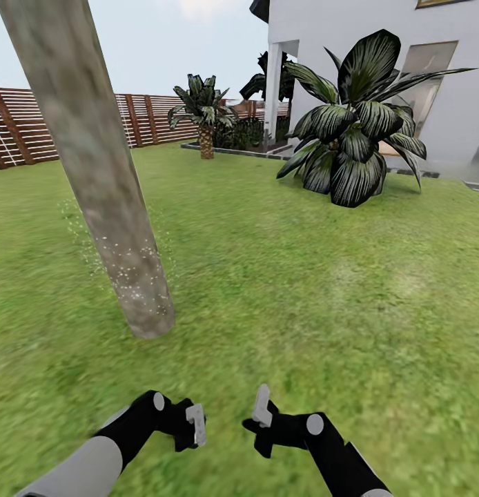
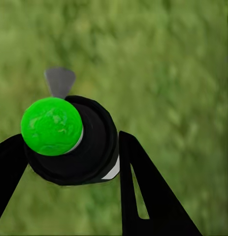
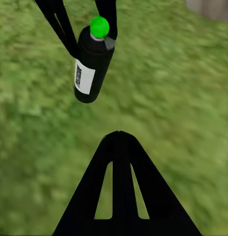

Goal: In the garden, pick up the pesticide atomizer on the floor and spray pesticide onto both trees until each tree trunk is fully covered.

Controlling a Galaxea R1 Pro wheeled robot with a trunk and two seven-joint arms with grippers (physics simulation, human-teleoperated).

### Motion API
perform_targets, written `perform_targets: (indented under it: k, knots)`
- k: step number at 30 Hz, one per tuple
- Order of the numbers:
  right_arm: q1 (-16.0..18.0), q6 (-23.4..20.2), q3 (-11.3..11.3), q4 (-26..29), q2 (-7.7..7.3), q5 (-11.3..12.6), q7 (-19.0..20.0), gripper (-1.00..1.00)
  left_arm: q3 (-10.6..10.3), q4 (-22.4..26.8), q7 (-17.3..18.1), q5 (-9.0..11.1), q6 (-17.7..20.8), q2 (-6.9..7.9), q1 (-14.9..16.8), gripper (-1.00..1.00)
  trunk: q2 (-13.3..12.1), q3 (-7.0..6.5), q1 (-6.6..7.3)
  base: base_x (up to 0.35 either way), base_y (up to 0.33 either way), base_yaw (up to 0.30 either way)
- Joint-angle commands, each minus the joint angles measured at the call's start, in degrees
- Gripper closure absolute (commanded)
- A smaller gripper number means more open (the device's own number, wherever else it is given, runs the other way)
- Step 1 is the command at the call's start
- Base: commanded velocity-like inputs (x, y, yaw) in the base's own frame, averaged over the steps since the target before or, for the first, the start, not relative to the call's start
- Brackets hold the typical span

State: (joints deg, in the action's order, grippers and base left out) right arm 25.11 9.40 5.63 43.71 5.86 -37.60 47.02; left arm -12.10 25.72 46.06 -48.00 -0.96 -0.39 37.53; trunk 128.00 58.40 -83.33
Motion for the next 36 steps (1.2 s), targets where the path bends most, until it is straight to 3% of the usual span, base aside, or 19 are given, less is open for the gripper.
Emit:
perform_targets:
  k: [1,9,14,22,36]
  knots:
    - [0.0,0.0,0.0,0.0,0.12,0.0,0.0,1.00,-0.1,0.0,0.0,-0.1,0.0,-0.23,0.0,1.00,0.0,0.00,0.00,0.000,0.000,0.000]
    - [0.0,0.0,0.0,0.1,0.98,0.1,-0.1,1.00,-0.1,0.0,0.2,0.0,-0.3,-2.29,0.0,1.00,0.0,0.00,0.00,0.000,0.000,0.000]
    - [0.0,-0.1,-0.1,0.0,1.00,0.0,-0.2,1.00,-0.3,0.1,5.5,0.0,-0.9,-2.76,0.0,1.00,0.0,0.00,0.00,0.000,0.000,0.000]
    - [0.0,-0.1,-0.2,0.0,1.00,0.0,-0.3,1.00,-0.9,0.0,6.2,0.3,-1.1,-5.46,0.0,1.00,0.0,0.00,0.00,0.000,0.000,0.000]
    - [0.0,-0.1,-0.3,-0.1,0.94,-0.1,-0.4,1.00,-0.7,0.0,6.4,0.9,-4.3,-5.78,0.0,1.00,0.0,0.00,0.00,0.000,0.000,0.000]
